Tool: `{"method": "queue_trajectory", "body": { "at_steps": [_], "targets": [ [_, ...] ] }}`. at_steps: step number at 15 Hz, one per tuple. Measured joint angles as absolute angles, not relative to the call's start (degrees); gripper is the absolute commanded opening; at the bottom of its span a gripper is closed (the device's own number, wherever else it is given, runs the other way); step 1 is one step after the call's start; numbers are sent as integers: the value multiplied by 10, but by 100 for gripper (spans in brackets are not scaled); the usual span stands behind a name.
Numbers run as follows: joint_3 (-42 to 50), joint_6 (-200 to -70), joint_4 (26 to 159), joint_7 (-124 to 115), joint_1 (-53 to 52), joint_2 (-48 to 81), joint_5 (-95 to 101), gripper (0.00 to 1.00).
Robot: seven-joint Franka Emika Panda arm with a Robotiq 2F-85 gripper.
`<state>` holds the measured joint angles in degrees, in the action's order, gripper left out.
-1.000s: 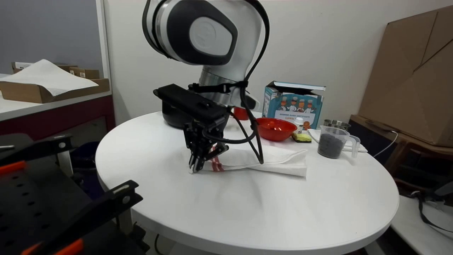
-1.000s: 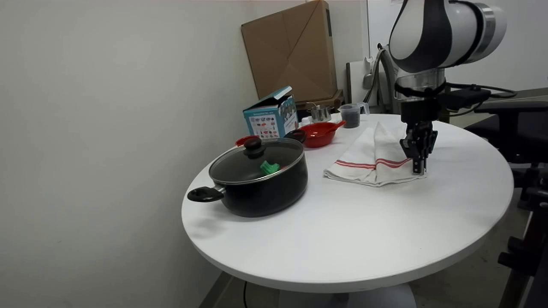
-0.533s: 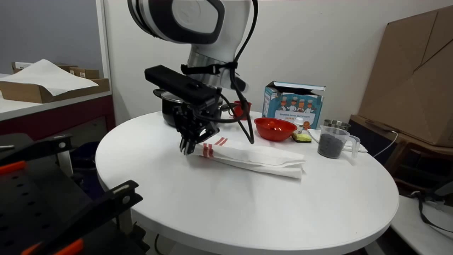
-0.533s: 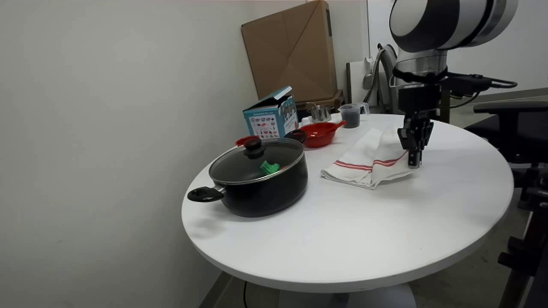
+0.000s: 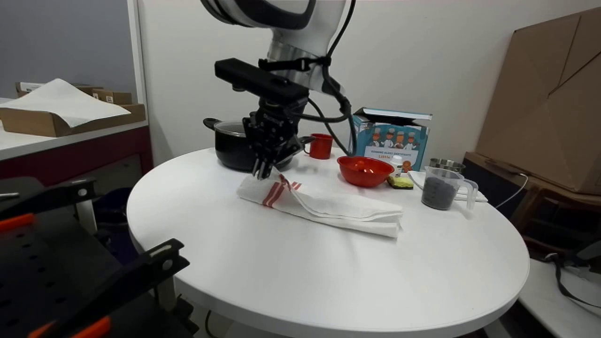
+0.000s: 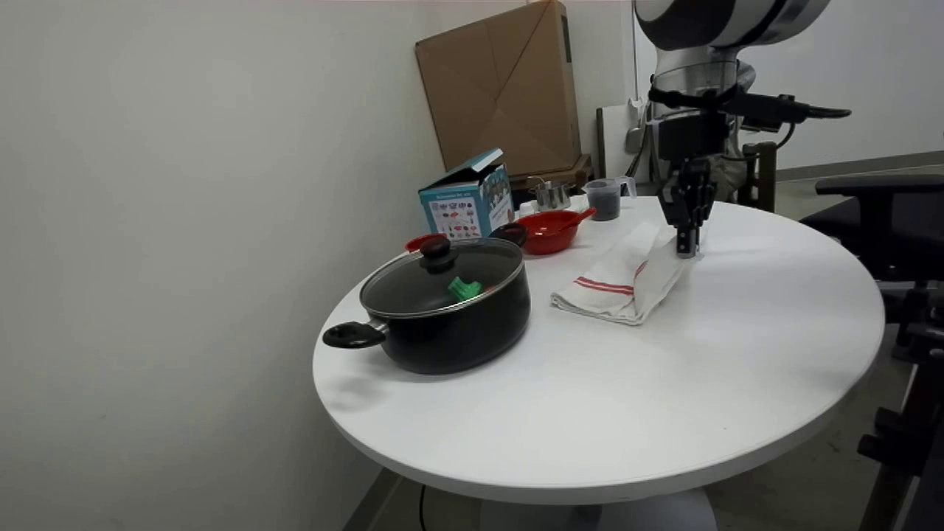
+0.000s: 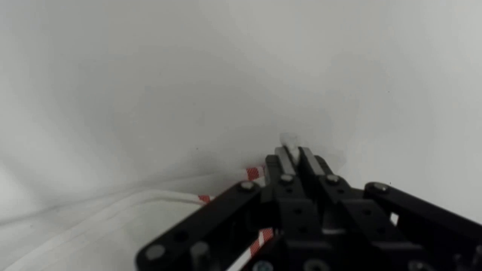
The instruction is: Fold the towel on the table
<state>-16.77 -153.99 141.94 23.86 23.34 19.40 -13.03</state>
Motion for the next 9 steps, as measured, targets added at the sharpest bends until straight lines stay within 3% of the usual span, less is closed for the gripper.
{"method": "queue_trajectory", "body": {
  "at_steps": [9],
  "targets": [
    [-46,-1405,1273,142,96,221,-59,9]
  ]
}}
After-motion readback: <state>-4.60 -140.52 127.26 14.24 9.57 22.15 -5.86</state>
